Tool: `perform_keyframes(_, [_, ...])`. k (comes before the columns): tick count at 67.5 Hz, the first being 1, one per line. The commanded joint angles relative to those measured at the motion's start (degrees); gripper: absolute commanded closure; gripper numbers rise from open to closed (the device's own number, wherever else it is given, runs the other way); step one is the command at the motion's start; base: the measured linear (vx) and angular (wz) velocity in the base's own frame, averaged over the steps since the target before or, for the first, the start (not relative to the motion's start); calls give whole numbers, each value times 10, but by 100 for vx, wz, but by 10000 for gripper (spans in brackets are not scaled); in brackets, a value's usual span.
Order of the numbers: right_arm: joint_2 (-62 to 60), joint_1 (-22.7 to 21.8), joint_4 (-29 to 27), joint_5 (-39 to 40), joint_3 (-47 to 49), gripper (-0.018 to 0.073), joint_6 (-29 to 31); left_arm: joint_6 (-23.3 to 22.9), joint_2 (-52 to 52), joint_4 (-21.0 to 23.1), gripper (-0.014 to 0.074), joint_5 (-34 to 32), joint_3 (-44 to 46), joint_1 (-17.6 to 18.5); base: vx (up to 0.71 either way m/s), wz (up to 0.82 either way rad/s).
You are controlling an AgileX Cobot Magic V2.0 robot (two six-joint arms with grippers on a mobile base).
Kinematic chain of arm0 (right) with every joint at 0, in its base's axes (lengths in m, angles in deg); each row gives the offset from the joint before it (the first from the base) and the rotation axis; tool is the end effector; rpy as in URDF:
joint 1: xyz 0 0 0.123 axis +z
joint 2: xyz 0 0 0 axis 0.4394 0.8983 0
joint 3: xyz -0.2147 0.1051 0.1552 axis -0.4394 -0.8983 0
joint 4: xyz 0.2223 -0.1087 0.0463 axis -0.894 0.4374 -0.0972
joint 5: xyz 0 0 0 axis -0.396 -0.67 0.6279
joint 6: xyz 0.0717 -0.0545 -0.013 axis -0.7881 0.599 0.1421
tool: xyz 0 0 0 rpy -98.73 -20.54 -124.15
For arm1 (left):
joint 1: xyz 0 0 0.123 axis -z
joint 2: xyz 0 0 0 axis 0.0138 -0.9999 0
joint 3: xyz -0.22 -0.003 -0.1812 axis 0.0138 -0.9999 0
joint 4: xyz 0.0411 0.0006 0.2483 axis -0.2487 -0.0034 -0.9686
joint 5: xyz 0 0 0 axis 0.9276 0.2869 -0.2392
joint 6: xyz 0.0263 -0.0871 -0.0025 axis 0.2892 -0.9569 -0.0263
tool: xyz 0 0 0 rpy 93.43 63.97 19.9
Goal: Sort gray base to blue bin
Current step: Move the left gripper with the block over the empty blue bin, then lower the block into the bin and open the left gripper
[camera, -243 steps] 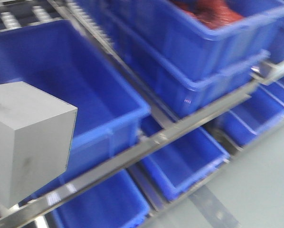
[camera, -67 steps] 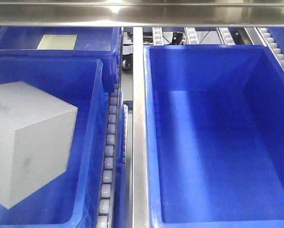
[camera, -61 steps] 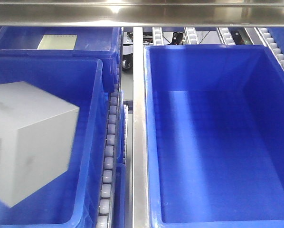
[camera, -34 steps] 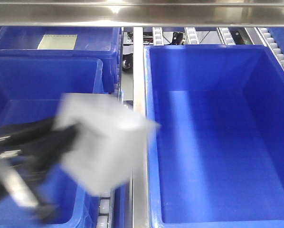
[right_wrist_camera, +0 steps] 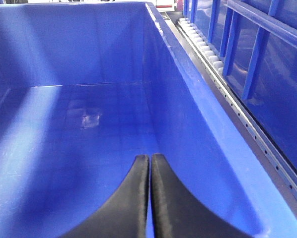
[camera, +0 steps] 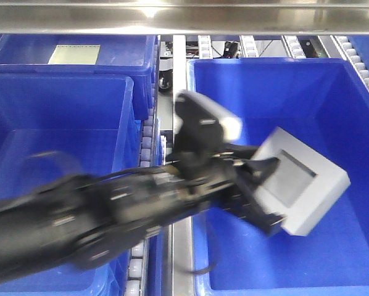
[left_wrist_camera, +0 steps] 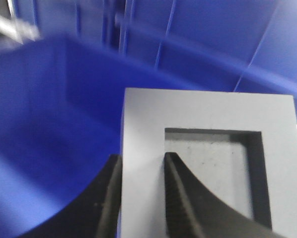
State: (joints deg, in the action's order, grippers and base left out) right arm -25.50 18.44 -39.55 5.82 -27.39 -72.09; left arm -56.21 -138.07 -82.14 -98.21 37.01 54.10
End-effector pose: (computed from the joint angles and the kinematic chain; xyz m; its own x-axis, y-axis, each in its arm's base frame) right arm 0.0559 -0.0072 0.1853 -0.1384 0.0384 -0.9896 0.1339 0.9908 0.0197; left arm 0.2170 -0.2951 0.2934 -0.2720 0.1186 -0.9550 0.7851 0.6012 -0.1489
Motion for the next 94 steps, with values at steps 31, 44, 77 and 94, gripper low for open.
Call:
perform_keyframes(31, [10,-4,4,34,-1,564,7,-22,-180,11,589,129,184,3,0,0])
perform_keyframes(44, [10,-4,4,34,-1,564,7,-22,-194,11,566,172,185,3,0,0])
perform_keyframes(77, [10,-4,4,34,-1,564,7,-22,-197,11,282,199,185,3,0,0])
perform_keyframes(94, [10,-4,4,34,-1,564,7,-22,-173,12,280,217,186,3,0,0])
